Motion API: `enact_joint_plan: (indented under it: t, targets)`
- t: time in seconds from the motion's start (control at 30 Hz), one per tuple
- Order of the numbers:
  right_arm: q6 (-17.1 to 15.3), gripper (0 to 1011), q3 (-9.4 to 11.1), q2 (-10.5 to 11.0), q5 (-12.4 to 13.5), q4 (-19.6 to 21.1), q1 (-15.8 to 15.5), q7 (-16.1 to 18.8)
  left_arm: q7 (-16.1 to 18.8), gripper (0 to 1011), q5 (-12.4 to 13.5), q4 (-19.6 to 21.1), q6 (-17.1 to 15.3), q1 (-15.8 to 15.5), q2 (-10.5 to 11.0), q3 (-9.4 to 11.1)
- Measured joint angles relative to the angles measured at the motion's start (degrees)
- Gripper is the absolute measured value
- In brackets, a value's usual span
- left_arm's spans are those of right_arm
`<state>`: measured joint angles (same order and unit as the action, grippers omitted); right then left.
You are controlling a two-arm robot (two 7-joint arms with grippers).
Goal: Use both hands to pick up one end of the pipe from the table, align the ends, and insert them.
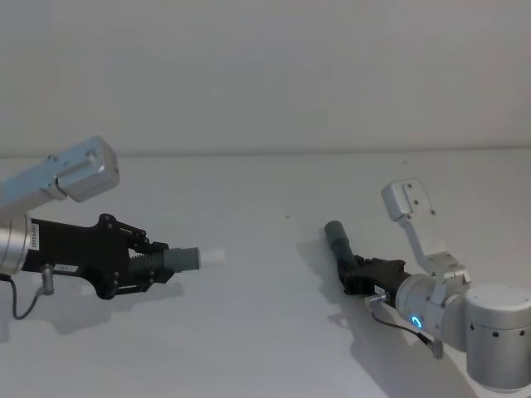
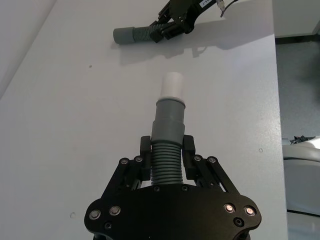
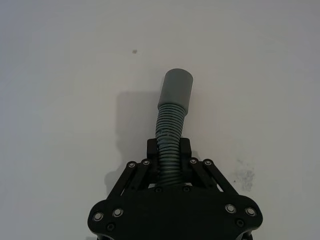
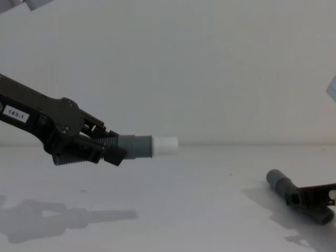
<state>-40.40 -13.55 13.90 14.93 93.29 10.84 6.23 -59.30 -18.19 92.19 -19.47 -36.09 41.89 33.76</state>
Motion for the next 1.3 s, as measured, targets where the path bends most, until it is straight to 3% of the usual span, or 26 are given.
enact_joint_plan:
  t: [0.3, 0.6, 1.3]
  targets:
    - [3.8, 216, -0.2, 0.8, -0.9, 0.1, 0.0, 1.4, 0.0, 332, 0.0, 0.0, 0.0, 0.0, 0.0, 0.0]
    - [10.4, 217, -0.6, 2.9, -1.8, 0.6, 0.0, 5.0, 0.0, 332, 0.0, 0.0, 0.0, 0.0, 0.0, 0.0]
    - [31.2, 215, -2.9, 11.2, -2.8, -1.3, 2.3, 18.8, 0.0, 332, 0.0, 0.0, 0.0, 0.0, 0.0, 0.0]
